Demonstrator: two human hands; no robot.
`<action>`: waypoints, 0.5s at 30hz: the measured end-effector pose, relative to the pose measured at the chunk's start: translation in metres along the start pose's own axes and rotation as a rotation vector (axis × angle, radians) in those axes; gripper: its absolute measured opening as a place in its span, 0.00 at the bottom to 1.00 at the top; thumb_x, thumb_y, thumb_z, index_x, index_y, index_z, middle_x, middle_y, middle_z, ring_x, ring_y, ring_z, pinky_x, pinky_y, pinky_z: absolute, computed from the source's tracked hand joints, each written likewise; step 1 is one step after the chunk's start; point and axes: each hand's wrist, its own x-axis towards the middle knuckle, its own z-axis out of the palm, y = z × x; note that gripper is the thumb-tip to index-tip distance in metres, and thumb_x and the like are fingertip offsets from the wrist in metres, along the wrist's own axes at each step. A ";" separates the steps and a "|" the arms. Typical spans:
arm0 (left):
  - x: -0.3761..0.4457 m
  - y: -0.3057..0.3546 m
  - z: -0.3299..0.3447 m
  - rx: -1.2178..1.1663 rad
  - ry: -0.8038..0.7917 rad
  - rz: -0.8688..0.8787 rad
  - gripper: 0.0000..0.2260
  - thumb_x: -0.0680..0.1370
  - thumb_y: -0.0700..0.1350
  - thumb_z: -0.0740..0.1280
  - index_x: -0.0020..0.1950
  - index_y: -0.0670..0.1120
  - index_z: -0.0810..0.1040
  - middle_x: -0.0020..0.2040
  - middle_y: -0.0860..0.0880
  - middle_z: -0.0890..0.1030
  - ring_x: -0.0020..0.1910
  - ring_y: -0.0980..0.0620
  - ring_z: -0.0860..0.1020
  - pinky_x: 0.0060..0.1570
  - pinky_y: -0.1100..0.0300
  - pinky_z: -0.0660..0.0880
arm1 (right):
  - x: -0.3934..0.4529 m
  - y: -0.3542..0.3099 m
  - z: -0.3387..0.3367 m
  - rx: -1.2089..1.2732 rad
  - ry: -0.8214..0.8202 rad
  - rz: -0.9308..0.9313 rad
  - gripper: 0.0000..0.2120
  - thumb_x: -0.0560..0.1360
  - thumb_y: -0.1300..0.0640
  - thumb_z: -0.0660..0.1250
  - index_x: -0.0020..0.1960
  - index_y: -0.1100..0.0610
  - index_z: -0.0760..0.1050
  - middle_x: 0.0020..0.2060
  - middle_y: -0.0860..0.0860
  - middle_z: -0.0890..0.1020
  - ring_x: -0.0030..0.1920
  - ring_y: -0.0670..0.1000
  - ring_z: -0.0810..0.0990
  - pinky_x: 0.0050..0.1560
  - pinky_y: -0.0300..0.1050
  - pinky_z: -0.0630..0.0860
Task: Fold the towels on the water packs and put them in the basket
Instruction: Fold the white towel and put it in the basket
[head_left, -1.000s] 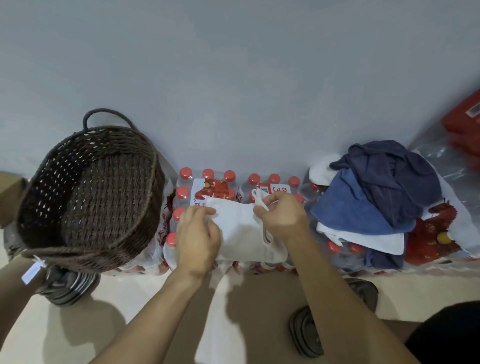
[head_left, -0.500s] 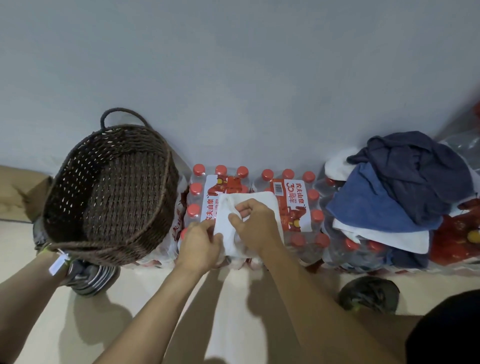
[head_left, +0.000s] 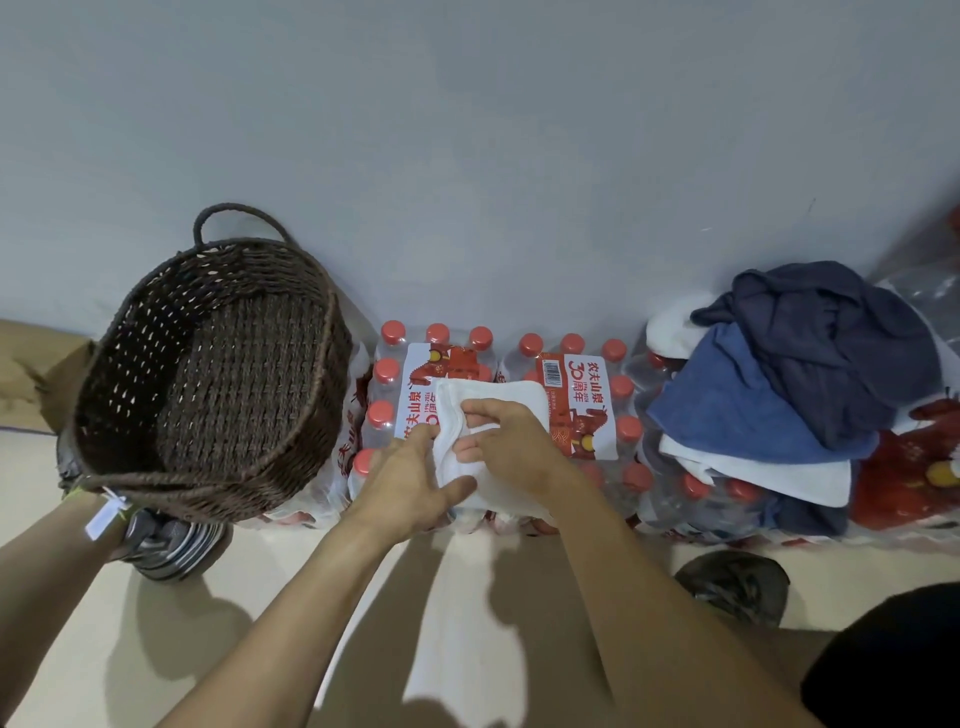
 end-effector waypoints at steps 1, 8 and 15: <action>-0.001 0.001 0.000 -0.021 0.002 0.001 0.29 0.72 0.53 0.74 0.68 0.52 0.67 0.46 0.51 0.76 0.42 0.56 0.76 0.37 0.66 0.72 | -0.001 0.001 -0.002 0.031 -0.017 -0.001 0.26 0.74 0.71 0.66 0.70 0.57 0.71 0.60 0.51 0.78 0.48 0.49 0.84 0.54 0.37 0.76; -0.001 0.016 -0.008 -0.370 0.261 0.104 0.17 0.70 0.39 0.77 0.56 0.50 0.80 0.39 0.55 0.77 0.34 0.60 0.76 0.40 0.62 0.79 | -0.008 -0.003 -0.008 -0.005 0.151 -0.082 0.23 0.72 0.66 0.70 0.65 0.51 0.73 0.57 0.47 0.79 0.52 0.47 0.82 0.58 0.45 0.77; -0.019 0.061 -0.039 -0.354 0.358 0.619 0.11 0.72 0.38 0.74 0.48 0.54 0.82 0.49 0.59 0.82 0.54 0.59 0.79 0.52 0.70 0.71 | -0.037 -0.049 -0.041 -0.769 0.161 -0.561 0.31 0.66 0.59 0.72 0.65 0.39 0.72 0.72 0.44 0.60 0.74 0.50 0.54 0.72 0.49 0.53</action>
